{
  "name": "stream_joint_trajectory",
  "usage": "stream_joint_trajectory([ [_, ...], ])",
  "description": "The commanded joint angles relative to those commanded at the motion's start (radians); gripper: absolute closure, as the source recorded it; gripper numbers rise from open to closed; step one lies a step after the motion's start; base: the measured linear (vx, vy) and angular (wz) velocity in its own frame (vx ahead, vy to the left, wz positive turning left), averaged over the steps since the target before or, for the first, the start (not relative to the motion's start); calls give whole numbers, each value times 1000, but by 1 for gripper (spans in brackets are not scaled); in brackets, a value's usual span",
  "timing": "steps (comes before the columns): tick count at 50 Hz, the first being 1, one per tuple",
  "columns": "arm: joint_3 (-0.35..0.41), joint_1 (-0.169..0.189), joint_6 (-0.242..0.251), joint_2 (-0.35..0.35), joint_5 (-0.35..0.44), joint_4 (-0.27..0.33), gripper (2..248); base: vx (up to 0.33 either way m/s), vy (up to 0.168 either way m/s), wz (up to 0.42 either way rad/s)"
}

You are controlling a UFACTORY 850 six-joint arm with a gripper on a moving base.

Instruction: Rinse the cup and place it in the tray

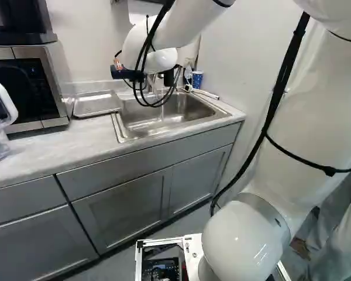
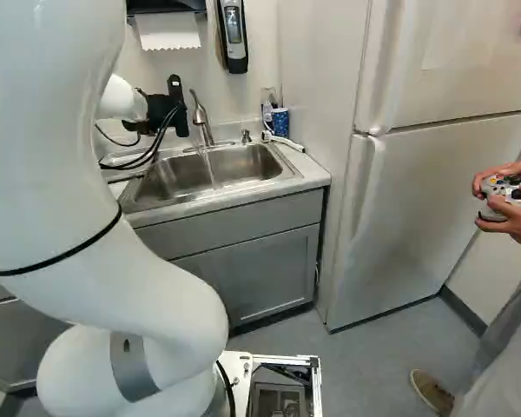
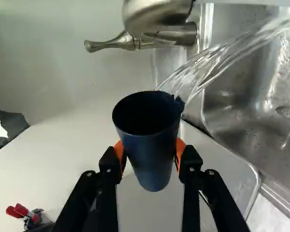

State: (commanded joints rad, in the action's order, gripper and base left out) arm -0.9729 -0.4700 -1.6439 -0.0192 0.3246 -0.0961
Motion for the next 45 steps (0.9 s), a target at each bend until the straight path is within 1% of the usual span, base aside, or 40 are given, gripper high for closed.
stream_joint_trajectory([
  [8,0,0,-81,0,0,0,129,0,0,0],
  [45,0,0,-81,0,0,0,129,0,0,0],
])
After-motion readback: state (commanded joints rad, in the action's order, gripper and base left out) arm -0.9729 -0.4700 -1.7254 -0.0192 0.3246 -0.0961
